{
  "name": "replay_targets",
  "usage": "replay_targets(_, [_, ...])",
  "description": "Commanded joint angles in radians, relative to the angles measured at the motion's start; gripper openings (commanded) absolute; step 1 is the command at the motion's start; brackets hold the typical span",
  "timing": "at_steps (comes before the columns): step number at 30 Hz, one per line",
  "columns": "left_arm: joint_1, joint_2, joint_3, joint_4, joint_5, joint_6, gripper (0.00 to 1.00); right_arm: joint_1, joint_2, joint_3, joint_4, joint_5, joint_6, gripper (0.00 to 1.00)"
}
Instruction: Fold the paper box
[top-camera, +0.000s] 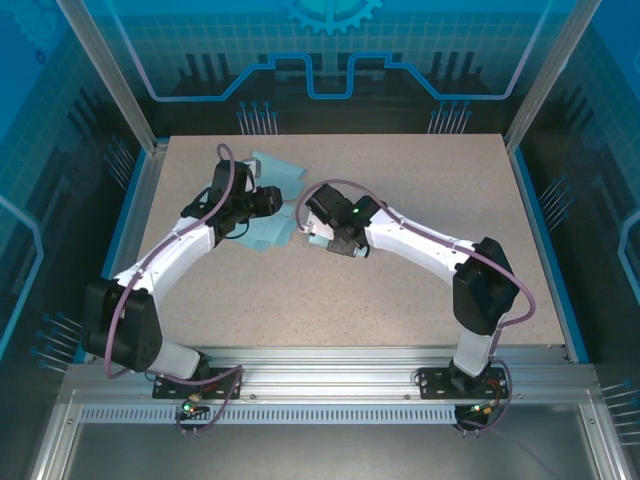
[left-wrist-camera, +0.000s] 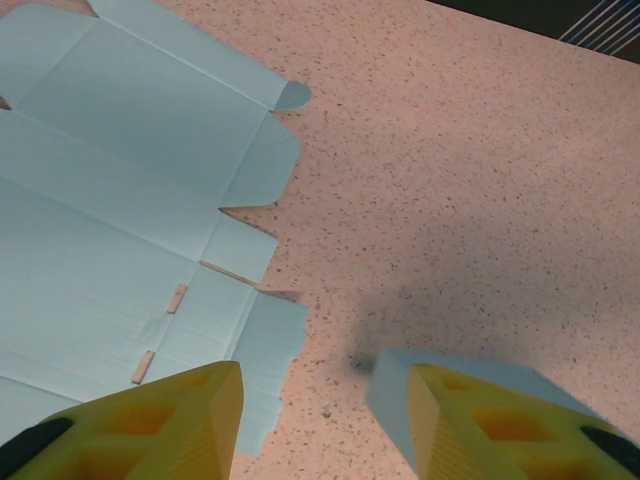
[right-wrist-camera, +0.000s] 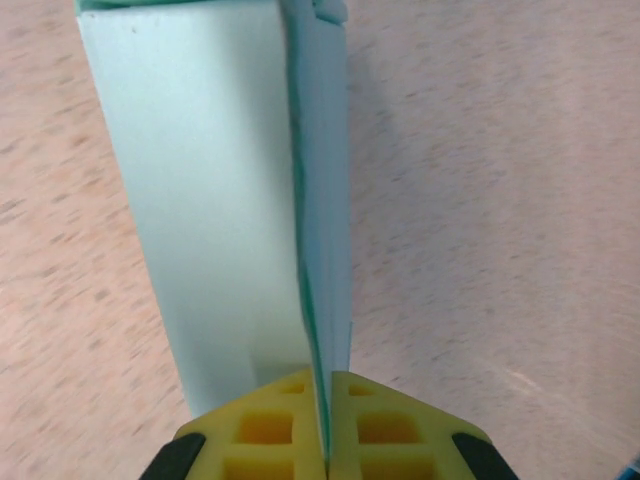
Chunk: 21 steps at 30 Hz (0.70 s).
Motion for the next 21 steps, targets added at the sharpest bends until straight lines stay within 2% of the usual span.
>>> replay_targets(1, [0.037, -0.042, -0.035, 0.001, 0.042, 0.005, 0.48, -0.024, -0.023, 0.056, -0.263, -0.186, 0.005, 0.00])
replay_targets(7, [0.082, -0.062, -0.097, 0.076, 0.159, -0.051, 0.49, -0.073, 0.054, 0.165, -0.424, -0.369, -0.014, 0.00])
replay_targets(15, [0.086, -0.020, -0.128, 0.128, 0.210, -0.087, 0.49, -0.108, 0.230, 0.303, -0.499, -0.318, -0.026, 0.00])
replay_targets(21, [0.086, 0.013, -0.125, 0.147, 0.232, -0.092, 0.49, -0.100, 0.223, 0.304, -0.420, -0.294, -0.029, 0.31])
